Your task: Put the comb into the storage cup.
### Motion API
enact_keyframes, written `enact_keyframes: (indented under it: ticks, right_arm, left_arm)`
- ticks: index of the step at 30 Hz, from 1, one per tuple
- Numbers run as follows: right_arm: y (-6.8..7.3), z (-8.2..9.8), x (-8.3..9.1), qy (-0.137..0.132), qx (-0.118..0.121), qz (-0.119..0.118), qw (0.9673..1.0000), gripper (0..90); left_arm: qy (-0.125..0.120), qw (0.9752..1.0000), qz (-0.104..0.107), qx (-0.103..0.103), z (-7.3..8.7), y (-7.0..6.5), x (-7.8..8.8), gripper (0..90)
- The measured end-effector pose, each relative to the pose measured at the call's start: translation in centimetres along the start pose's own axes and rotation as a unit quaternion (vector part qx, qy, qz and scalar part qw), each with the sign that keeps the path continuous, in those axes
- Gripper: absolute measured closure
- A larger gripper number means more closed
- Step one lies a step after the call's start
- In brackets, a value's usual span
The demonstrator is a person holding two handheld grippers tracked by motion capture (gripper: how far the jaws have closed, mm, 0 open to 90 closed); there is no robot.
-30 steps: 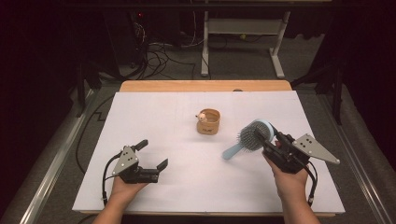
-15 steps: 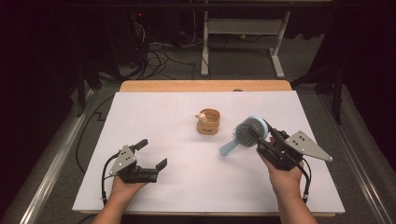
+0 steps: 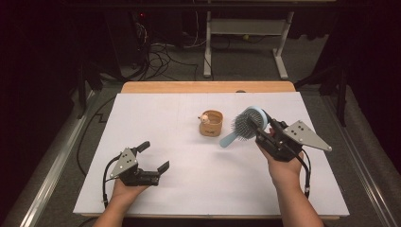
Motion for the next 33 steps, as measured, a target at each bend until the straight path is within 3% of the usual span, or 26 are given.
enact_keyframes:
  ticks: [33]
  right_arm:
    - [-0.6, -3.4, -2.9, -0.027, 0.000, 0.015, 0.9995, 61.4]
  left_arm:
    - [0.001, 1.0000, 0.009, 0.002, 0.2, -0.4, 0.1, 0.3]
Point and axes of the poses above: each handheld gripper's, and its own axes: x roughly backward along the jaws, z roughly out of its underside, y roughly to its left, the point moved 9 cm from there along -x, roughly forward along the jaws, and after that the axes turned 5 degrees about z, right-handed, at the moved point
